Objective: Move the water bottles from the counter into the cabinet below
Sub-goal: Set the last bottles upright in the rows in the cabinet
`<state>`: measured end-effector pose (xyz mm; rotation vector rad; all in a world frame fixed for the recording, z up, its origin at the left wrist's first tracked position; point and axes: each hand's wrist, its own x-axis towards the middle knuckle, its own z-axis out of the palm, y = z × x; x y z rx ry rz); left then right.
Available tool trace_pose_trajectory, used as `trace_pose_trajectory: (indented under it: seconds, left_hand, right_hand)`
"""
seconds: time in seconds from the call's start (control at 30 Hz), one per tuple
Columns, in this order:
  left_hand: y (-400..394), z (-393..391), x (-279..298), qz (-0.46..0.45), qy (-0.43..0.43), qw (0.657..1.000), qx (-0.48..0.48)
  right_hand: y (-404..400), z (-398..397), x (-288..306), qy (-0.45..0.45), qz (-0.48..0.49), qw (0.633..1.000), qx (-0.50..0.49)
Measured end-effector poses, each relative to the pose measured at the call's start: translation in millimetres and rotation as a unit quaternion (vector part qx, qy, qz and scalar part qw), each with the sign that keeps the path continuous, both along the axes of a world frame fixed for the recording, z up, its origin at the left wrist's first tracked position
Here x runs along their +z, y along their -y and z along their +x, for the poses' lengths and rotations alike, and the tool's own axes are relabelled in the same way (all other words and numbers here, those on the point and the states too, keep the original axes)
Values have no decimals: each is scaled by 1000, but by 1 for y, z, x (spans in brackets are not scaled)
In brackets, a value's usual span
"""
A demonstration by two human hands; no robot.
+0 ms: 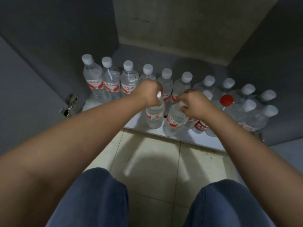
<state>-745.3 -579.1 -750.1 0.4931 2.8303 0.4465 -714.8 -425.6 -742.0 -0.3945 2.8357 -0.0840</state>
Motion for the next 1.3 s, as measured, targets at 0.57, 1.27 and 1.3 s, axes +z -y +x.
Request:
trace_pose_trajectory:
  seconds: [0.57,1.27,1.3]
  left_hand:
    - [0,-1,0,-76,-25,990,116]
    - [-4,-1,-4,-10,-3,1000,9]
    - [-8,-3,-4,-12,-6,1000,8]
  right_hand:
    - [-2,4,9,37,-22,999,-18]
    - [11,-16,4,15,-11,992,-121]
    - [9,-19,3,13,-10,993,-118]
